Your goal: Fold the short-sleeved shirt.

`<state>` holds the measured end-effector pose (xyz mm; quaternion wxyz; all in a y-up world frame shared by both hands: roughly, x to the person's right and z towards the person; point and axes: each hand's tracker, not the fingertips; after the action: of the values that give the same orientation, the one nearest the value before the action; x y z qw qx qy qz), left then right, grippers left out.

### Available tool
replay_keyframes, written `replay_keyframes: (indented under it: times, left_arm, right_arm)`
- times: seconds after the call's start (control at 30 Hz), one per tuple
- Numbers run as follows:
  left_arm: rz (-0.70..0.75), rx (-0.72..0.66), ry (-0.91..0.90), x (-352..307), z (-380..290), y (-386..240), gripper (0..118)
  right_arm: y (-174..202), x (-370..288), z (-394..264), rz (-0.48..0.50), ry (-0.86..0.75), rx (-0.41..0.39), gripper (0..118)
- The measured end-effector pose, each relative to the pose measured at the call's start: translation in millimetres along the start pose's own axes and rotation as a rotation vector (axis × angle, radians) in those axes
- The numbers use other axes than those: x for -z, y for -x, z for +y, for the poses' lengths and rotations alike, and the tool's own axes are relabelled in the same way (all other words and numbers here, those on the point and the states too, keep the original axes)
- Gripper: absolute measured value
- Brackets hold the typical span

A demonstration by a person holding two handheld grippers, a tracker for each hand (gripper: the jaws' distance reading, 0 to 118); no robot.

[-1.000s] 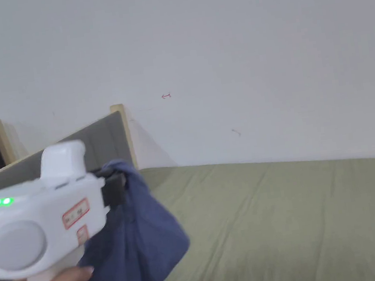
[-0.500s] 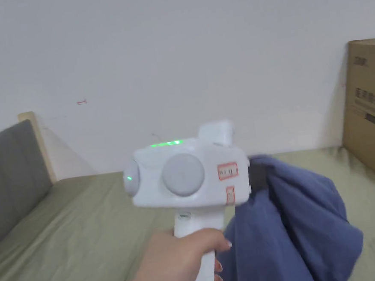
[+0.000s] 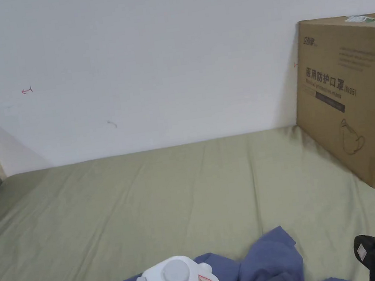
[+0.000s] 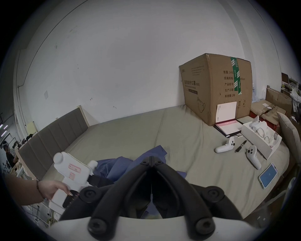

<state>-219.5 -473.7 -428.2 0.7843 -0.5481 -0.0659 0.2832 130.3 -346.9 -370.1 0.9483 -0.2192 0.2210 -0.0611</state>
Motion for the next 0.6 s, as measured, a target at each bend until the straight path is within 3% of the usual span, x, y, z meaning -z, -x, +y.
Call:
replay_keyframes:
  times: [0.13,0.23,0.3,0.4,0.43,0.47,0.5,0.53,0.6]
  left_arm:
    - [-0.049,0.031,-0.193,-65.6,6.6,-8.3,99]
    - [-0.121,0.104,-0.560,-138.5,-9.1,-11.2,99]
    - [-0.056,0.179,-0.844,-182.1,-41.5,-11.4,98]
    - [0.081,0.238,-1.123,-217.7,-90.8,-8.2,92]
    - [0.104,0.246,-1.179,-224.1,-103.7,-5.9,81]
    - [0.118,0.246,-1.237,-229.8,-116.9,-2.5,62]
    - [0.169,0.228,-1.262,-230.3,-125.2,-1.4,25]
    - [0.227,0.205,-1.285,-231.3,-133.5,-0.4,0]
    - [0.311,0.164,-1.323,-231.5,-149.2,3.9,0]
  right_arm:
    - [7.0,-5.0,5.1,0.011,-0.018,0.001,0]
    - [15.6,-11.3,14.0,0.035,-0.055,-0.001,0]
    - [22.9,-18.1,19.6,0.044,-0.117,-0.020,0]
    - [32.4,-27.0,20.8,0.044,-0.230,-0.058,0]
    - [34.3,-28.9,19.4,0.046,-0.270,-0.069,0]
    - [36.6,-31.3,16.6,0.031,-0.314,-0.080,0]
    - [39.3,-33.5,14.9,0.006,-0.340,-0.083,0]
    - [41.1,-35.1,13.3,-0.009,-0.364,-0.082,0]
    - [44.1,-39.7,11.1,-0.026,-0.411,-0.069,0]
